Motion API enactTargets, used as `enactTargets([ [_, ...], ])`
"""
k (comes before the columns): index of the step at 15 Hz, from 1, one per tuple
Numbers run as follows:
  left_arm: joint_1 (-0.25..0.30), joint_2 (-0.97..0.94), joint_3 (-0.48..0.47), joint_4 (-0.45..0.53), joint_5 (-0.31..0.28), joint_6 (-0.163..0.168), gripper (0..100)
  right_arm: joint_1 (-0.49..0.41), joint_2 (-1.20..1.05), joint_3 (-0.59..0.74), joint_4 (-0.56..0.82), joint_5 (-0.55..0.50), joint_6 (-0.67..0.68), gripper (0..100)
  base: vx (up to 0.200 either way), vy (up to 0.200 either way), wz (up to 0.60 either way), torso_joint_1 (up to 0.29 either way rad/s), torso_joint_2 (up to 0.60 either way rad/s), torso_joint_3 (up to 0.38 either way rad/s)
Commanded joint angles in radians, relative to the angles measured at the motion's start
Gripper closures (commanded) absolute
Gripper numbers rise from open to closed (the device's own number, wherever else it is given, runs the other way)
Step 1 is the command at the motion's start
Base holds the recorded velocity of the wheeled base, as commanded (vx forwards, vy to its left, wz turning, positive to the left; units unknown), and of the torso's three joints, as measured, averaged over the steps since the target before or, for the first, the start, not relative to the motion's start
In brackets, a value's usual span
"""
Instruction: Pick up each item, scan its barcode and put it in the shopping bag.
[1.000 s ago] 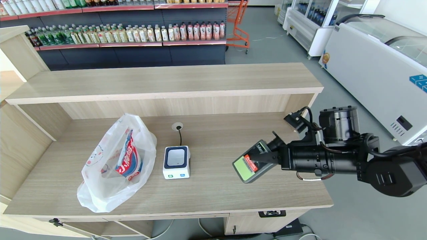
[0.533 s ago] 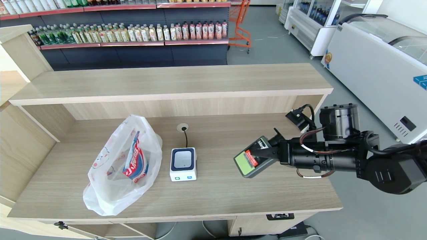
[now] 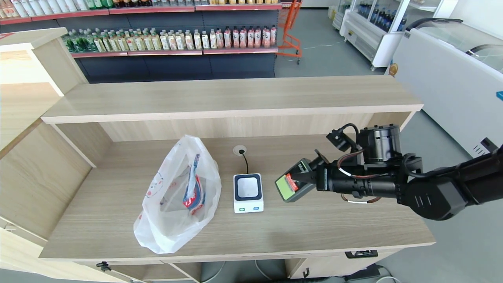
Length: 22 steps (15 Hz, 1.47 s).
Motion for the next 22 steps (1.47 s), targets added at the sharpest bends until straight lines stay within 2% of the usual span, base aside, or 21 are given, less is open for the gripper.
enactTargets([
  [1, 0.000, 0.000, 0.000, 0.000, 0.001, 0.000, 0, -0.001, 0.071, -0.047, 0.001, -0.002, -0.022, 100, 0.000, 0.000, 0.00, 0.000, 0.00, 0.000],
  [8, 0.000, 0.000, 0.000, 0.000, 0.001, 0.000, 0, 0.008, 0.223, -0.141, -0.001, -0.039, -0.138, 100, 0.000, 0.000, 0.00, 0.000, 0.00, 0.000],
  [22, 0.000, 0.000, 0.000, 0.000, 0.001, -0.002, 0, 0.057, 0.443, -0.421, 0.001, -0.062, -0.141, 100, 0.000, 0.000, 0.00, 0.000, 0.00, 0.000],
])
